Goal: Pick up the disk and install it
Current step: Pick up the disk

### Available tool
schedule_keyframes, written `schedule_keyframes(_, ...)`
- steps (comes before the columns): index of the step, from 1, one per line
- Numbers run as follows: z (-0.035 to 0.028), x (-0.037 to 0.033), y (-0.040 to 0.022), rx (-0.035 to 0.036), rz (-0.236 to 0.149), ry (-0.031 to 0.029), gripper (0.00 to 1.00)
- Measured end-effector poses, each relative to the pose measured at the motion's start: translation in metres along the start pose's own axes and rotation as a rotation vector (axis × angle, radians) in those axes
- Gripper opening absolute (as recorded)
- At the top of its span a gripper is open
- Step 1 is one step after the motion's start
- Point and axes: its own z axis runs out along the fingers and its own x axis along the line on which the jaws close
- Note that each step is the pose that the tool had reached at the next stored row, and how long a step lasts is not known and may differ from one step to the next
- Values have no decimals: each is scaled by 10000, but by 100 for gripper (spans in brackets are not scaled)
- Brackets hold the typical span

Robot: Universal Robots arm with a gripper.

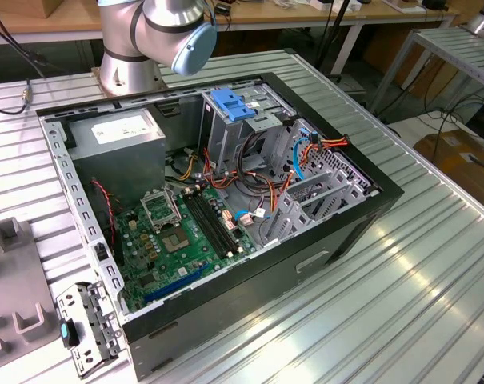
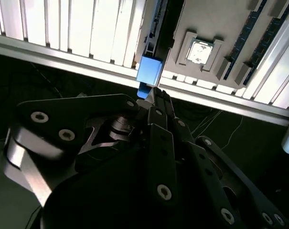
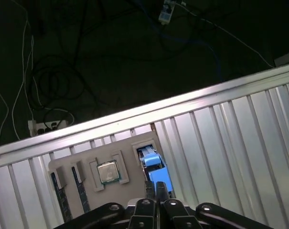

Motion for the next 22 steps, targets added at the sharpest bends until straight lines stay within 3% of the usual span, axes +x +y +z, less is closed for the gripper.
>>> schedule_keyframes(2,19,0,0,-3,-386,23,29)
schedule_keyframes(4,38,1,-1,-6,-779,45,29)
schedule_keyframes(7,74,2,-3,-13,-1365,78,48)
schedule_keyframes(8,100,2,-4,-15,-1475,84,54)
schedule_keyframes(10,137,2,-6,-15,-1521,88,54)
schedule_keyframes(11,159,1,-6,-16,-1542,89,60)
schedule_keyframes(13,184,-2,-13,-17,-1739,111,60)
schedule_keyframes(15,210,-2,-15,-12,-2210,143,60)
schedule_keyframes(20,274,-13,-29,69,-2251,162,60)
schedule_keyframes(22,306,-36,-26,70,-2252,165,60)
